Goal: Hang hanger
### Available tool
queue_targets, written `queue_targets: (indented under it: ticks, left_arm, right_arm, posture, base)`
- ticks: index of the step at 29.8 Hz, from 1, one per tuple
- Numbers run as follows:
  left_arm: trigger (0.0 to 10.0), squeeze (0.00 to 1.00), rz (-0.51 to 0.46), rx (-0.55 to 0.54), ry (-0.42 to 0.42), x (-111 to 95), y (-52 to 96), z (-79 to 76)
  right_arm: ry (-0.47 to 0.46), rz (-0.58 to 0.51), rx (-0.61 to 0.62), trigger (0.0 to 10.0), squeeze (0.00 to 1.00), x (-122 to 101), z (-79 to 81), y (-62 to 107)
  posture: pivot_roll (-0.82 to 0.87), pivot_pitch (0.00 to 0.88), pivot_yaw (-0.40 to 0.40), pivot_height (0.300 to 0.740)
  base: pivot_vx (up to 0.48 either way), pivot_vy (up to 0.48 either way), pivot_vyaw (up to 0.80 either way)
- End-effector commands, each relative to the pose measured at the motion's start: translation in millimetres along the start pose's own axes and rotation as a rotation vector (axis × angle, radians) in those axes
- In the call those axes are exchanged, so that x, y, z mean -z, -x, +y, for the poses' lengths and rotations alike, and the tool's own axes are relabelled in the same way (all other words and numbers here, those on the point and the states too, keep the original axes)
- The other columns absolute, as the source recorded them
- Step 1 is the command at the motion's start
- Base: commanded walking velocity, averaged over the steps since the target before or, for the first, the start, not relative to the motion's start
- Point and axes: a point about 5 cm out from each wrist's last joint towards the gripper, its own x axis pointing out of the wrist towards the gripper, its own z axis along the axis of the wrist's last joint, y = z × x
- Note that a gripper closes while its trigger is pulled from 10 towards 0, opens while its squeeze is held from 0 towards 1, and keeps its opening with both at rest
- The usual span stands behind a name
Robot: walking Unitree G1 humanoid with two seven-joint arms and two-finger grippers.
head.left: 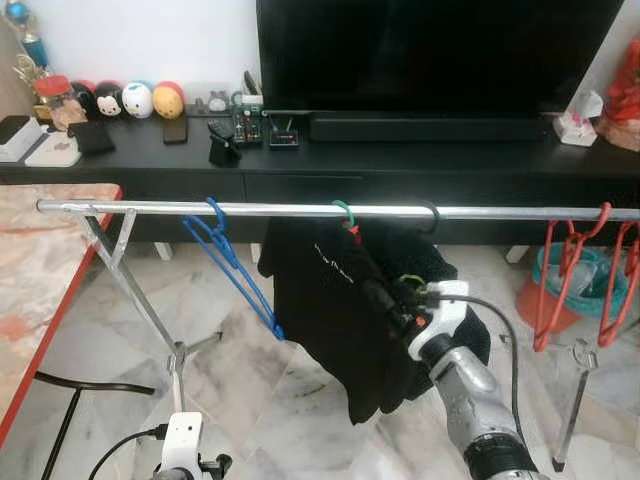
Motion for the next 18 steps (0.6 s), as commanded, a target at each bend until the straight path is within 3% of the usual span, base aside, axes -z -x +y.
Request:
queue_targets:
  ticks: [1, 5, 9, 18]
  left_arm:
    - [10.0, 0.0, 0.019, -0.004, -0.009, 2.6, 0.6, 3.0]
    - [10.0, 0.0, 0.016, -0.003, 0.006, 2.6, 0.7, 3.3]
    - [10.0, 0.0, 0.015, -0.007, 0.02, 3.1, 0.8, 3.7]
    - [10.0, 0.0, 0.028, 0.007, 0.012, 5.3, 1.0, 2.8]
  right_arm:
    - [0.049, 0.031, -0.012, 10.0, 0.0, -2.5, 1.1, -4.8]
    - [0.072, 0.04, -0.023, 10.0, 0.0, -8.5, 1.7, -12.6]
    - [0.059, -0.021, -0.013, 10.0, 0.0, -25.7, 2.1, -23.2]
    - [0.072, -0.033, 0.002, 10.0, 0.0, -28.4, 2.8, -25.7]
  posture:
    - [-0.04, 0.0, -0.005, 0.74]
    - [-0.03, 0.0, -0.006, 0.74]
    - [-0.03, 0.0, -0.006, 0.74]
    - [-0.03, 0.0, -0.007, 0.74]
  base:
    - [0.0, 0.0, 0.0]
    - [0.0, 0.0, 0.0]
    - [0.0, 0.0, 0.0]
    - [0.0, 0.0, 0.0]
